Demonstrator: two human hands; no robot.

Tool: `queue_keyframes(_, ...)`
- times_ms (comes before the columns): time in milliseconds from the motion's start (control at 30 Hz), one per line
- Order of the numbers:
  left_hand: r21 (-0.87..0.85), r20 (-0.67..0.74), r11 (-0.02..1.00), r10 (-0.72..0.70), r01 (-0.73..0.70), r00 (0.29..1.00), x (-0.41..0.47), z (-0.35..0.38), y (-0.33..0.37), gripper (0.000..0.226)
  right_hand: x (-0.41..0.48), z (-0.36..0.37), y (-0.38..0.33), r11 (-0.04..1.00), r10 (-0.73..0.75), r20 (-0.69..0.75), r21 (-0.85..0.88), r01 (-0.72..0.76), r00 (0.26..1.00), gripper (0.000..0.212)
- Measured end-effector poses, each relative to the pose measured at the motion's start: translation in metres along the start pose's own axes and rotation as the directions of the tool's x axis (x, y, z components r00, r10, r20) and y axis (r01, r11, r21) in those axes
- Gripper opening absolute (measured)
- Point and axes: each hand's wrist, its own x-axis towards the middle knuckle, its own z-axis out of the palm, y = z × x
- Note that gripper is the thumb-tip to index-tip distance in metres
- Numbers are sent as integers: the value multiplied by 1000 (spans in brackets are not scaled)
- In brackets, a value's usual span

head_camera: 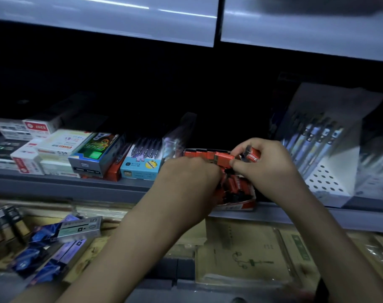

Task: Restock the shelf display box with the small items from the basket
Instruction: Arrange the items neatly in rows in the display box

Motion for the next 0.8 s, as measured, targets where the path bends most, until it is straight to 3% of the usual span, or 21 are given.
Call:
queue_keyframes(200, 18, -61, 999, 39, -38, 997, -3, 6, -11, 44, -2, -5, 3, 999, -7, -7, 45, 8, 1000, 10)
queue_keyframes(433, -223, -61, 975, -38, 24, 997, -10, 21, -22, 38, 0, -7, 6, 992, -1, -14, 123, 3, 1000, 8)
queue_keyframes(500, -373, -89, 927, -84, 45, 992, -11, 22, -25, 30, 1, -7, 7, 993, 2, -12, 119, -1, 1000, 8)
queue_keyframes(667, -705, -120, 695, -311, 139, 943, 1, 30, -44, 18, 3, -4, 9, 994, -5, -78, 108, 14, 997, 11)
queue_keyframes(733, -745, -116, 641, -400, 186, 909, 9, 33, -45, 16, 5, -2, 8, 993, -11, -114, 114, 24, 993, 10)
queue_keyframes(800, -706, -132, 668, -450, 234, 883, 17, 36, -44, 14, 6, 1, 8, 996, -23, -142, 84, 35, 990, 10)
